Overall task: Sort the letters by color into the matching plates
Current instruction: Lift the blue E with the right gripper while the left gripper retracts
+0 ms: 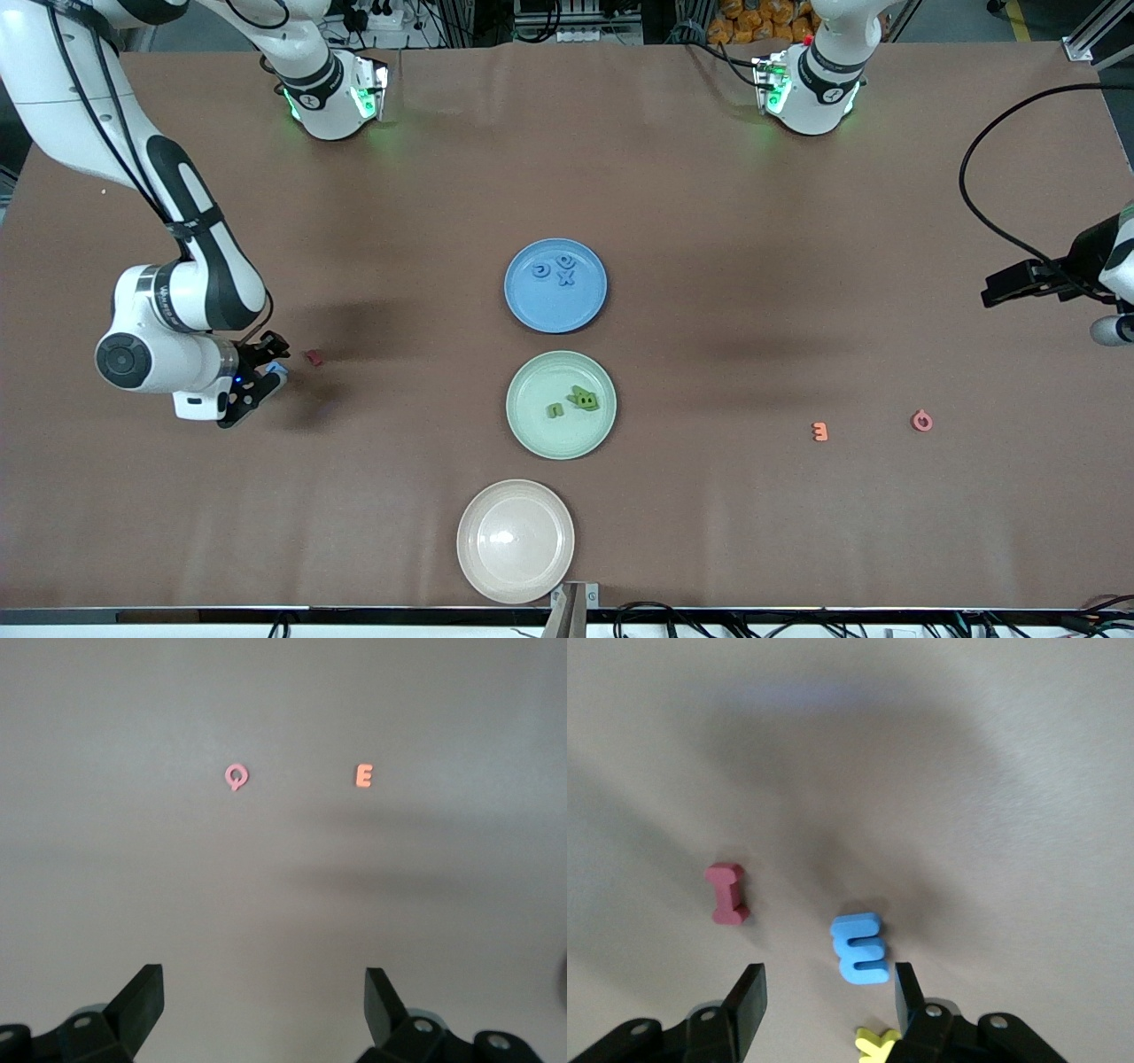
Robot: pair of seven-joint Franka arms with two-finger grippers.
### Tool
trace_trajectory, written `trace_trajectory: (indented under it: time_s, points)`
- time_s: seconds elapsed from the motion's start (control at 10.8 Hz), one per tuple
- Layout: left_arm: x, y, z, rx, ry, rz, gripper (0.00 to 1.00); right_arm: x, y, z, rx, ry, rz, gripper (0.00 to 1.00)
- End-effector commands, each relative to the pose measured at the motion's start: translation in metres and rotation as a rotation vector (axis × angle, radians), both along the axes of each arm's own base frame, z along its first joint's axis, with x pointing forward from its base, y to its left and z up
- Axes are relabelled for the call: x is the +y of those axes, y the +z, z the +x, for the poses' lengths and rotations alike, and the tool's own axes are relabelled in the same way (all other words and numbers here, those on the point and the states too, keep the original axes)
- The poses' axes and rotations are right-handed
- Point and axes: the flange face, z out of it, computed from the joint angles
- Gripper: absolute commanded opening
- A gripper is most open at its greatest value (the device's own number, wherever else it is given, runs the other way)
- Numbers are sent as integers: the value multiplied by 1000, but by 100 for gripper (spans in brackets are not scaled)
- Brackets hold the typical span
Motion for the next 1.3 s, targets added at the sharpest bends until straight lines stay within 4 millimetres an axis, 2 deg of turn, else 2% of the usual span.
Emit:
trace_trajectory:
  time_s: [0.0, 0.09, 0.37, 0.46, 0.56, 0.65, 0.74, 0.93, 1.02, 1.2]
  points:
    - [-20, 36, -46, -9, -25, -11, 100, 5, -10, -24, -77, 95, -39, 63]
    - [-21, 37, -59, -4, -21, -29, 100, 5, -14, -26, -97, 99, -35, 63]
    - [-24, 37, -54, -21, -27, -20, 100, 5, -12, -23, -110, 117, -47, 59]
    - [-21, 42, -52, -33, -23, -13, 100, 5, -12, -23, -119, 120, -46, 51]
    - [-17, 52, -51, -54, -19, -10, 100, 5, -12, -22, -121, 143, -47, 31]
    - [-14, 53, -51, -56, -15, 3, 100, 3, -11, -21, -123, 159, -45, 4]
    - [-14, 54, -50, -63, -19, 19, 100, 3, -8, -20, -124, 160, -46, 0]
    - [-17, 54, -48, -68, -10, 14, 100, 2, 5, -14, -127, 165, -52, 0]
    - [-18, 69, -48, -99, -15, 19, 100, 3, 18, -8, -94, 150, -55, 0]
    - [-21, 69, -47, -102, -28, 20, 100, 31, 61, 6, -42, 98, -24, 0]
